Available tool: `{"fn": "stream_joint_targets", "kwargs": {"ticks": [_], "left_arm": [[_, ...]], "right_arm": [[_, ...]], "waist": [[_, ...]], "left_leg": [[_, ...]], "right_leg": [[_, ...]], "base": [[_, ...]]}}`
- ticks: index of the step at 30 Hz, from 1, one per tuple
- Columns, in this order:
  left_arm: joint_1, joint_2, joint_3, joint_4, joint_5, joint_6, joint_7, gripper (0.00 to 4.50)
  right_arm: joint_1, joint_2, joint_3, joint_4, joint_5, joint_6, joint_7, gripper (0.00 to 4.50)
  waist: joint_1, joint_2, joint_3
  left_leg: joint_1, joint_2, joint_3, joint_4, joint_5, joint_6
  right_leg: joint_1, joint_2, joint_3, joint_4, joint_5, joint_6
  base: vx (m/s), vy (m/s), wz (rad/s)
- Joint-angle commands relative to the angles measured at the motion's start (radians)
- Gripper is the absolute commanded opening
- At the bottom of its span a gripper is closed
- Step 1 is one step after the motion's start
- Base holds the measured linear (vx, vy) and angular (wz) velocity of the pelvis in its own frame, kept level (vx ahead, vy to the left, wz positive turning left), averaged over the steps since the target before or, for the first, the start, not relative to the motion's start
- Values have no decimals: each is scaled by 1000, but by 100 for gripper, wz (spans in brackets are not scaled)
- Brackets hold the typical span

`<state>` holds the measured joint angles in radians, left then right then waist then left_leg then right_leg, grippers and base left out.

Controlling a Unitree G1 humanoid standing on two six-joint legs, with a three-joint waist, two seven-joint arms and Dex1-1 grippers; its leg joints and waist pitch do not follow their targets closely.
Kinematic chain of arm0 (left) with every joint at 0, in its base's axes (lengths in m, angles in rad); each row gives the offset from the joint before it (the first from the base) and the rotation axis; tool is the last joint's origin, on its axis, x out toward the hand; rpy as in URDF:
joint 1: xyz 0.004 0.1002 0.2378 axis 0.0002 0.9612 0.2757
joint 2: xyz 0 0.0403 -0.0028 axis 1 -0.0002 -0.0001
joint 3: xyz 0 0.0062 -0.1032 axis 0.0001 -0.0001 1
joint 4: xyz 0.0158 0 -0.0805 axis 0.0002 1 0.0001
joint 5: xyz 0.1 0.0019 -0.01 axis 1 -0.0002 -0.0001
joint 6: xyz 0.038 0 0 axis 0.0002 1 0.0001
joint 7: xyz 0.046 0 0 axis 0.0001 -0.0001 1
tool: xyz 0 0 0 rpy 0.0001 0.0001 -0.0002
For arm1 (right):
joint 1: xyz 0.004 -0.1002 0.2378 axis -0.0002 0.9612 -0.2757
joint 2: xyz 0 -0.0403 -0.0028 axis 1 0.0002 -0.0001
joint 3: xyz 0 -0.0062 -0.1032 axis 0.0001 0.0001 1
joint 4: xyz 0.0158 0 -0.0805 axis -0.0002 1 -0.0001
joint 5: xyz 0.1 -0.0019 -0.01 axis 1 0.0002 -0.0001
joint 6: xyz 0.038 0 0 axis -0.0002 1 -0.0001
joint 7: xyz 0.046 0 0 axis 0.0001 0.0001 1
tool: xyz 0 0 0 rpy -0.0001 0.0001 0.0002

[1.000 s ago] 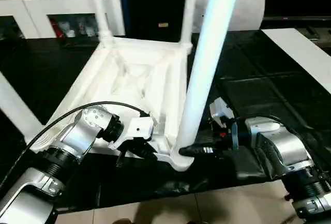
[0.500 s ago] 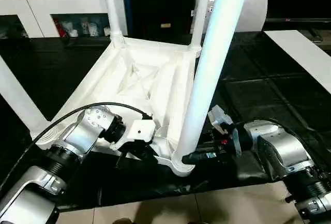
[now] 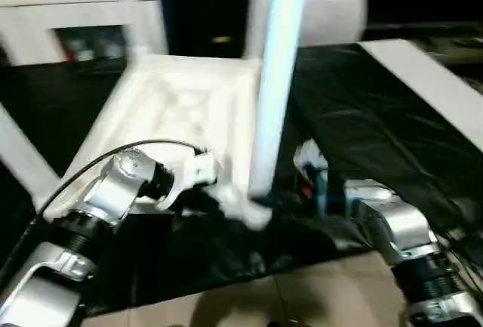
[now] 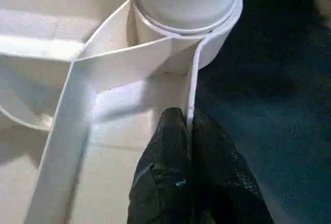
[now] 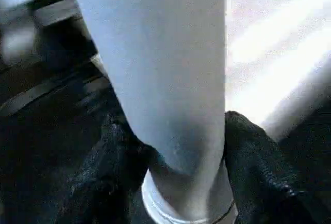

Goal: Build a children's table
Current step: Rotate leg to tighten

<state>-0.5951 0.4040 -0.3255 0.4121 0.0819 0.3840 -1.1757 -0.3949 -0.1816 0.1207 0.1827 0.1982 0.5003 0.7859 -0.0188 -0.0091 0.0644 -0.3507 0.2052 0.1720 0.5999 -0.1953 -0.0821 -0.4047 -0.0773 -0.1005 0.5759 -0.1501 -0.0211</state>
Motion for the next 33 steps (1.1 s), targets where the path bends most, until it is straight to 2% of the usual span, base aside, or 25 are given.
{"fn": "stream_joint_targets", "kwargs": {"ticks": [1,3,4,5,7,8,10,11,12,14,16,17,18,21,22,23,24,25,26,27,29,30,31,32,33], "left_arm": [[-1,-112,-9,-90,-59,66,63,0],[2,-139,5,-109,-58,115,106,0],[4,-146,7,-115,-57,127,117,0],[8,-176,19,-132,-52,164,174,0],[8,-190,26,-134,-48,172,203,0],[10,-235,49,-151,-46,204,268,0],[12,-273,69,-173,-52,235,313,0],[12,-281,73,-179,-54,246,325,0],[12,-282,73,-181,-53,252,331,0],[10,-273,68,-175,-48,242,326,0],[9,-255,60,-171,-42,231,317,0],[9,-254,59,-170,-42,230,316,0],[10,-242,56,-173,-41,228,310,0],[12,-214,53,-176,-41,209,285,0],[12,-208,52,-177,-42,203,278,0],[13,-192,49,-169,-44,181,254,0],[13,-165,42,-150,-47,124,209,0],[13,-157,40,-144,-48,111,195,0],[8,-127,29,-114,-46,56,147,0],[7,-124,28,-110,-47,48,139,0],[0,-79,6,-75,-53,-44,45,0],[-1,-74,3,-73,-53,-55,35,0],[-2,-68,-1,-69,-53,-68,22,0],[-4,-43,-18,-64,-60,-101,-38,0],[-6,-16,-41,-60,-58,-132,-92,0]], "right_arm": [[-36,88,28,17,-33,33,-169,200],[-39,126,7,22,-51,45,-253,199],[-40,137,1,23,-55,47,-275,199],[-42,181,-23,25,-65,55,-355,199],[-43,198,-33,29,-70,56,-388,199],[-42,225,-40,38,-82,27,-432,199],[-36,246,-39,39,-88,-6,-450,199],[-34,251,-39,37,-89,-10,-458,232],[-29,254,-40,34,-87,-19,-459,252],[-26,251,-41,30,-82,-27,-447,271],[-24,240,-41,25,-79,-45,-431,278],[-24,240,-41,25,-79,-47,-430,305],[-23,232,-40,22,-79,-60,-418,305],[-15,195,-28,13,-80,-100,-363,323],[-14,188,-28,11,-78,-103,-355,345],[-7,167,-30,0,-63,-108,-315,350],[3,132,-32,-18,-39,-101,-251,353],[6,120,-32,-23,-33,-96,-231,353],[16,54,-26,-32,-16,-98,-133,369],[17,47,-26,-32,-15,-100,-124,384],[23,-29,-20,-28,-1,-125,-8,393],[24,-36,-20,-27,1,-128,5,398],[24,-45,-19,-27,4,-132,22,406],[24,-90,-12,-23,16,-144,103,420],[24,-131,-5,-19,29,-152,180,439]], "waist": [[0,-4,-55],[-13,-1,-57],[-20,-2,-57],[-24,-3,-58],[-24,-2,-59],[-23,-1,-63],[-18,5,-67],[-18,5,-69],[-17,3,-73],[-16,4,-73],[-15,6,-73],[-15,5,-73],[-14,6,-72],[-12,7,-70],[-10,8,-69],[-10,2,-68],[-6,4,-68],[-1,5,-67],[3,5,-67],[9,1,-68],[21,4,-66],[24,4,-66],[29,5,-67],[38,7,-69],[43,5,-69]], "left_leg": [[-9,8,-19,-75,-285,-7],[-7,6,-18,-71,-278,5],[-5,5,-16,-69,-274,17],[-7,5,-15,-70,-263,26],[-4,5,-13,-69,-253,34],[-6,10,-10,-71,-221,41],[-7,14,-9,-71,-185,45],[-11,15,-10,-71,-171,48],[-16,16,-9,-70,-134,60],[-20,14,-7,-67,-113,77],[-20,15,-7,-68,-101,86],[-18,15,-6,-67,-103,88],[-18,15,-5,-67,-102,88],[-16,17,-5,-68,-126,86],[-16,18,-6,-69,-132,83],[-14,18,-4,-70,-141,80],[-14,18,-6,-70,-145,81],[-13,17,-5,-69,-156,87],[-11,20,-4,-70,-150,86],[-11,17,-5,-69,-150,89],[-7,20,-3,-69,-156,94],[-7,22,-2,-70,-158,91],[-4,23,-1,-70,-154,86],[4,26,0,-70,-148,80],[3,26,-1,-71,-156,81]], "right_leg": [[50,-65,27,-101,-632,-51],[47,-65,29,-103,-619,-56],[42,-63,32,-104,-597,-70],[44,-61,32,-101,-575,-80],[41,-59,34,-100,-553,-90],[43,-57,41,-89,-478,-117],[48,-57,45,-77,-379,-152],[50,-56,46,-72,-343,-163],[55,-54,48,-60,-253,-190],[58,-55,49,-57,-213,-206],[60,-57,50,-54,-189,-216],[60,-56,51,-55,-186,-219],[60,-57,51,-55,-186,-222],[59,-57,51,-58,-209,-218],[59,-57,51,-59,-218,-216],[58,-57,52,-61,-235,-213],[58,-58,51,-61,-245,-211],[60,-57,51,-65,-264,-199],[56,-58,53,-63,-257,-199],[58,-55,51,-65,-261,-193],[53,-59,53,-66,-278,-187],[54,-60,54,-65,-283,-187],[52,-60,55,-63,-280,-188],[47,-59,57,-58,-242,-208],[50,-58,55,-57,-243,-208]], "base": [[0,0,0],[0,0,0],[0,0,0],[0,0,0],[0,0,0],[0,0,0],[0,0,0],[0,0,0],[0,0,0],[0,0,0],[0,0,0],[0,0,0],[0,0,0],[0,0,0],[0,0,0],[0,0,0],[0,0,0],[0,0,0],[0,0,0],[0,0,0],[0,0,0],[0,0,0],[0,0,0],[0,0,0],[0,0,0]]}}
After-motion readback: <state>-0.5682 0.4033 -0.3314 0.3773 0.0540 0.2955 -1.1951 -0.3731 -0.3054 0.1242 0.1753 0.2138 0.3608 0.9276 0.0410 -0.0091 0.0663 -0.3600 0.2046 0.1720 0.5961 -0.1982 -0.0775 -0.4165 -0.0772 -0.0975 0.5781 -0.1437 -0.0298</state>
